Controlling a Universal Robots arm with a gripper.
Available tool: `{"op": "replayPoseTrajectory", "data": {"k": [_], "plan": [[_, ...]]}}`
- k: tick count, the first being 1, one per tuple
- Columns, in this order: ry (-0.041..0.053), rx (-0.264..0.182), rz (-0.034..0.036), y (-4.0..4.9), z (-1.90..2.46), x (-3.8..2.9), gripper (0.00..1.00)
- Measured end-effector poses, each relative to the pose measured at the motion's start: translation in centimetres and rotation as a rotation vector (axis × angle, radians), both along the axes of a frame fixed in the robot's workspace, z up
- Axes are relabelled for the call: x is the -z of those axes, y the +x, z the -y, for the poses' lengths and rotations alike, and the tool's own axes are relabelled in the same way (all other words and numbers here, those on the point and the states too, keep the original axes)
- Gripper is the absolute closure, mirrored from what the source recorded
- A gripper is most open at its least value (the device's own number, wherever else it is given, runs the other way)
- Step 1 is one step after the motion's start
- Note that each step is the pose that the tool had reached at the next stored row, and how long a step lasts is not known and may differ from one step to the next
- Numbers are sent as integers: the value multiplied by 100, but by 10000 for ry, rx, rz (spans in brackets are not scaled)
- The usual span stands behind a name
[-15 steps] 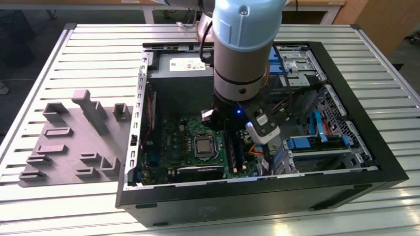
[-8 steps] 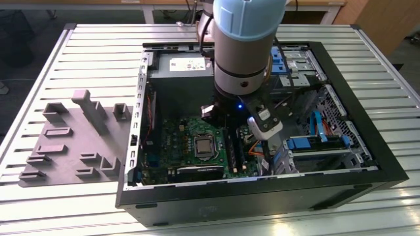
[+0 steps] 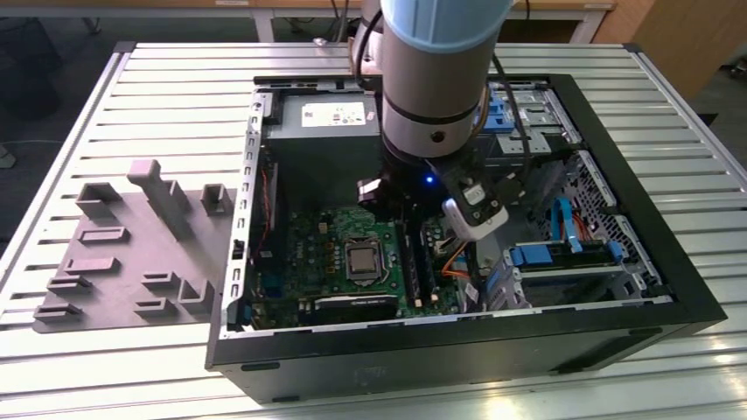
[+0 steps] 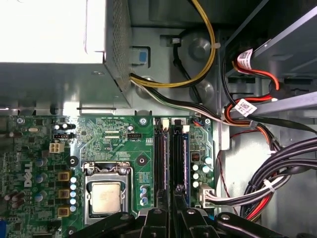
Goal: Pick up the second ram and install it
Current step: 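Insert the second ram into the second slot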
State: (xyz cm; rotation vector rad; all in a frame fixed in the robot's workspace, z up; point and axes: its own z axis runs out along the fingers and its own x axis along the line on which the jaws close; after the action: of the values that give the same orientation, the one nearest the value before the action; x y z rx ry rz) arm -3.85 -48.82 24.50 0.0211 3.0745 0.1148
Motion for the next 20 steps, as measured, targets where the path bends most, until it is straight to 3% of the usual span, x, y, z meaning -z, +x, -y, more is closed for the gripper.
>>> {"op": "replayPoseTrajectory", "data": {"k": [3,15,20], "plan": [[2,1,5,0,0,-29,81],[1,0,10,0,0,-29,81],[1,1,12,0,0,-29,89]]}}
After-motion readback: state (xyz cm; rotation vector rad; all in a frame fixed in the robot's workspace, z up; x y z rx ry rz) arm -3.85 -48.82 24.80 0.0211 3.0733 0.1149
